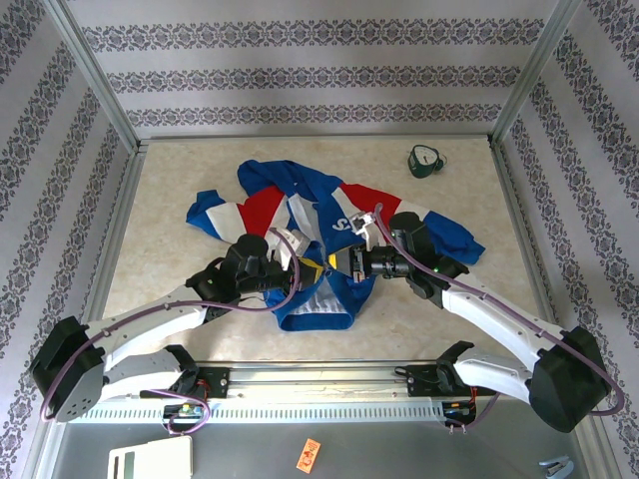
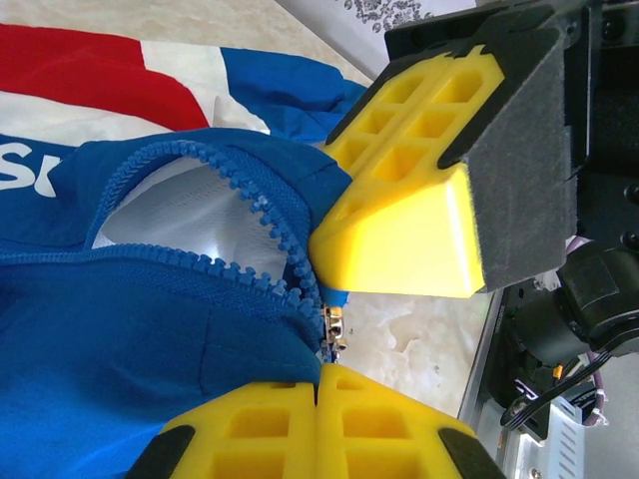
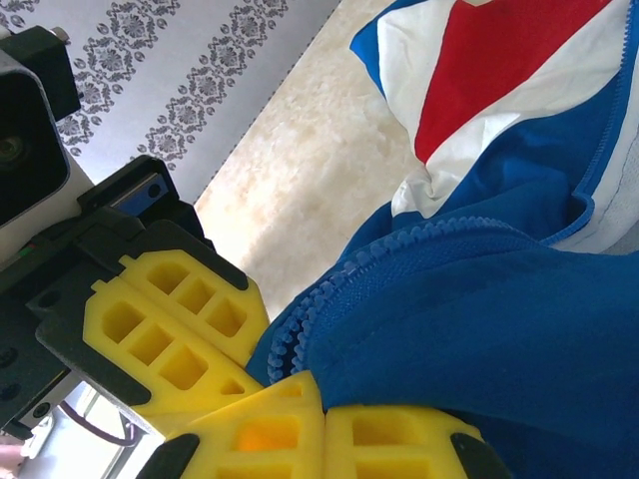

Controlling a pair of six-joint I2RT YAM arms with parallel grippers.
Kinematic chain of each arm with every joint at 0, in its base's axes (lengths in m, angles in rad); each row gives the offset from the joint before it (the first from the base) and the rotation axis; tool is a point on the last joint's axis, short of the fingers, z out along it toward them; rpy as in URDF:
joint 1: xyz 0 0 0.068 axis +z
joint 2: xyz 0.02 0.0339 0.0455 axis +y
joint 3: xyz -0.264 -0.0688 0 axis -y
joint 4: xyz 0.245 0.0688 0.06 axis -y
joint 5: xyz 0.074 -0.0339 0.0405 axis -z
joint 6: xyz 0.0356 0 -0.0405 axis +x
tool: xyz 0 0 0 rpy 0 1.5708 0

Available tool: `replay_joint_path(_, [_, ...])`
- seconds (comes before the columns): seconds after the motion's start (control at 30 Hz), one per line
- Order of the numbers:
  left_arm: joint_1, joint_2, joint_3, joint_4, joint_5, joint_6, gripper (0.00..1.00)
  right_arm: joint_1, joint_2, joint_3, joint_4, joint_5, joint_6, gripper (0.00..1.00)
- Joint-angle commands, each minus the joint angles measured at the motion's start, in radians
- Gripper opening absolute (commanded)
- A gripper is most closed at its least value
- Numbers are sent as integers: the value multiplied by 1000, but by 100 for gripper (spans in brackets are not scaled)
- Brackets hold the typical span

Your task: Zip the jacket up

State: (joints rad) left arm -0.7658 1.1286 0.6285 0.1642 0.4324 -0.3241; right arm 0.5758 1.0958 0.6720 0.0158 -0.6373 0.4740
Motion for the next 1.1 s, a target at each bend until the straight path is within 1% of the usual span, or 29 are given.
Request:
replay_joint_path(0.0, [-12, -25, -29, -34, 12, -44, 0, -21, -8, -22, 130, 5, 33, 0])
replay_joint_path(0.07, [9, -76, -60, 9, 10, -84, 15, -21, -3, -39, 145, -8, 48, 0])
replay_joint_path(0.17, [50, -159, -103, 49, 9, -152, 32, -21, 1, -59, 162, -21, 65, 0])
replay_joint_path(0.3, [83, -237, -136, 76, -19, -241, 44, -18, 0, -80, 183, -34, 83, 0])
replay_joint_path(0.37, [88, -252, -160, 116, -51, -319, 48, -16, -1, -89, 196, -43, 94, 0])
replay_joint_path(0.47, [88, -228, -201, 237, -55, -445, 50, -16, -4, -94, 210, -45, 103, 0])
replay_joint_path(0.6, [88, -145, -236, 393, -30, -584, 52, -11, -9, -94, 216, -39, 106, 0])
replay_joint_path(0.77, [73, -58, -257, 523, -7, -639, 52, -9, -5, -91, 225, -35, 107, 0])
replay_joint_path(0.87, [60, -31, -261, 573, -5, -658, 52, -9, -3, -89, 228, -24, 116, 0])
replay_joint_path(0.97, [59, -9, -269, 611, -5, -664, 48, -10, 8, -77, 228, -33, 112, 0])
replay_joint_path(1.07, [57, 13, -268, 646, 7, -674, 40, -11, 29, -65, 232, -43, 104, 0])
